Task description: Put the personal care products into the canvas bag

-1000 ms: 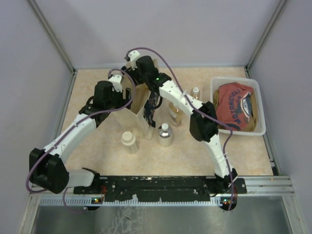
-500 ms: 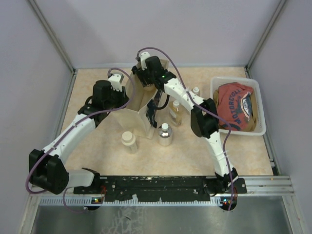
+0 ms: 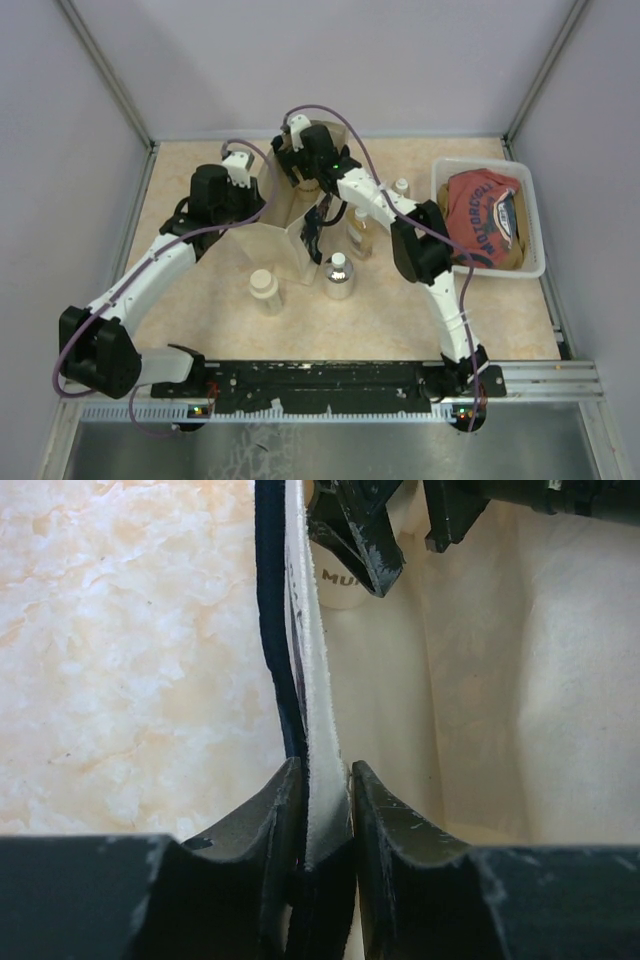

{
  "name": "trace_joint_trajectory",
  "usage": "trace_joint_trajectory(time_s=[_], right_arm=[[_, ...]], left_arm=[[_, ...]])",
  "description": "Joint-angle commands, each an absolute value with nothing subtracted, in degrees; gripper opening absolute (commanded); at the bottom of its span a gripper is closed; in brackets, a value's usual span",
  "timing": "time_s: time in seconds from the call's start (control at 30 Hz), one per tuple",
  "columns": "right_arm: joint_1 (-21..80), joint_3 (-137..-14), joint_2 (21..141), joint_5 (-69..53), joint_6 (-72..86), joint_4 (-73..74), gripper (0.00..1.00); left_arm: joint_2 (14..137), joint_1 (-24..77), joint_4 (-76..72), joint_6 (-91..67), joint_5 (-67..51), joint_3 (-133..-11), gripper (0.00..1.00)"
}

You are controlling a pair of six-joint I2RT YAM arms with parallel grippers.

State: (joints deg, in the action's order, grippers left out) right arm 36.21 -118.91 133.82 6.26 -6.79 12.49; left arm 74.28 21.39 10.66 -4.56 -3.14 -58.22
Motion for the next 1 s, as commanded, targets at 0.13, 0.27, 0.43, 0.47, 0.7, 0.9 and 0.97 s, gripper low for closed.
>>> trace_joint_trajectory(time_s=[0.13, 0.27, 0.43, 0.47, 0.7, 0.9, 0.97], right_arm=[[38.2, -113.4, 116.4, 11.5, -8.4, 9.3, 0.99], [39.3, -106.6, 106.3, 16.8, -5.4, 12.4, 0.99], [38.4, -92.7, 92.2, 25.6, -0.2, 13.0, 0.99], [37.5, -90.7, 90.3, 26.8, 1.8, 14.2, 0.99], [30.6, -78.4, 84.9, 30.8, 11.1, 19.4, 0.99], [29.0, -75.0, 86.2, 33.1, 16.5, 23.8, 0.99], [28.5, -73.9, 86.4, 32.6, 17.9, 24.0, 0.99]], left_arm=[[74.5, 21.3, 10.0, -5.2, -6.9, -58.1, 0.32], [75.2, 21.4, 9.3, -5.1, -6.7, -58.0, 0.32], [76.3, 21.3, 9.1, -4.7, -6.0, -58.2, 0.32], [76.5, 21.3, 9.0, -4.8, -6.1, -58.2, 0.32], [76.9, 21.4, 8.9, -5.0, -6.3, -58.6, 0.31], [76.4, 21.3, 9.5, -5.1, -5.7, -58.7, 0.31], [76.4, 21.3, 9.5, -5.1, -5.6, -58.8, 0.31]])
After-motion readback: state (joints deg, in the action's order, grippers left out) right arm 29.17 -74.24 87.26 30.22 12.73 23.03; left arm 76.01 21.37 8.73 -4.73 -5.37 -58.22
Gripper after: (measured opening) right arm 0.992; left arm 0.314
